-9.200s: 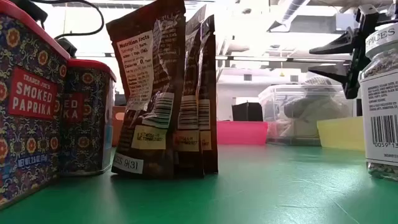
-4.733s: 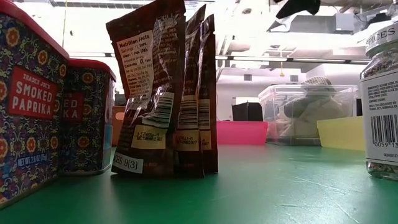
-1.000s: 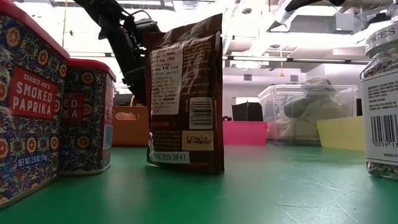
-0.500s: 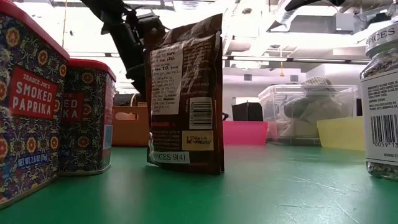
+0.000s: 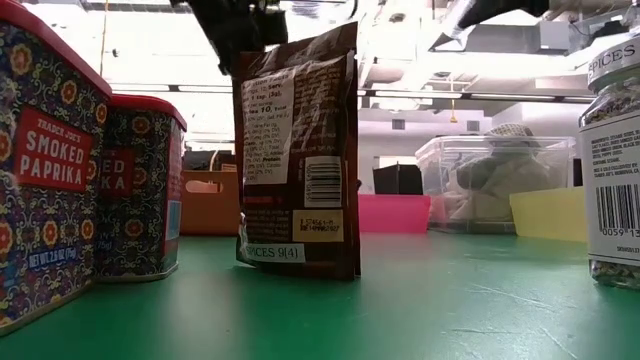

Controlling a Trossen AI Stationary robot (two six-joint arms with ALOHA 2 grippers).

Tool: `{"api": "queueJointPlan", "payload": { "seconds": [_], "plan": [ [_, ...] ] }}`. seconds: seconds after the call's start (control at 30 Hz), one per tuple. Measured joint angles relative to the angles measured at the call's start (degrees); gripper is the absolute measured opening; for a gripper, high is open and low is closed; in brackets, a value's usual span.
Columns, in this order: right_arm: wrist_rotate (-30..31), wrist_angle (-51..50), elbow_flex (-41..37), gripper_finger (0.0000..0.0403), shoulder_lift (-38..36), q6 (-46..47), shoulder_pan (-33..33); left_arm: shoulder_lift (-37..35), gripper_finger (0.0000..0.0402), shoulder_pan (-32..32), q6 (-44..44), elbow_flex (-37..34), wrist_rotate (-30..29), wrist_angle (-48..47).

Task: Sort spices by type
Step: Put the left brown spice bag into the orange bin

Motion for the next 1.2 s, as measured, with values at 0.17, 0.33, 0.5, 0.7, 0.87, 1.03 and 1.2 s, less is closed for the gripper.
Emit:
{"api": "queueJointPlan", "payload": {
  "seconds": [0.17, 0.33, 0.5, 0.7, 0.87, 1.03, 1.2],
  "plan": [
    [-0.36, -5.50, 0.00, 0.0260, -0.07, 0.49, -0.05, 0.04, 0.0201, -12.83, -5.94, 0.01, 0.49, 0.28],
    [-2.46, -6.36, 0.00, 0.0260, -0.07, -1.10, -0.15, 0.04, 0.0201, -23.00, -12.47, -0.01, 0.49, 2.88],
    [-3.06, -6.28, 0.00, 0.0260, -0.07, -3.59, -0.47, 0.04, 0.0201, -28.24, -19.89, -0.01, 0.26, 8.98],
    [-3.72, -7.29, 0.00, 0.0260, -1.13, -6.68, -1.66, 2.90, 0.0201, -31.34, -24.89, 0.05, 0.61, 10.58],
    [-5.52, -8.53, 0.00, 0.0260, -2.60, -8.66, -3.56, 7.42, 0.0201, -32.76, -27.16, 0.21, 2.91, 14.45],
    [-5.86, -9.33, 0.00, 0.0260, -4.79, -8.86, -3.70, 10.35, 0.0201, -33.27, -26.81, 0.99, 2.29, 15.21],
    [-5.86, -9.56, 0.00, 0.0260, -6.41, -10.09, -3.66, 12.42, 0.0201, -33.96, -24.68, 1.01, -0.06, 15.58]
  ]
}}
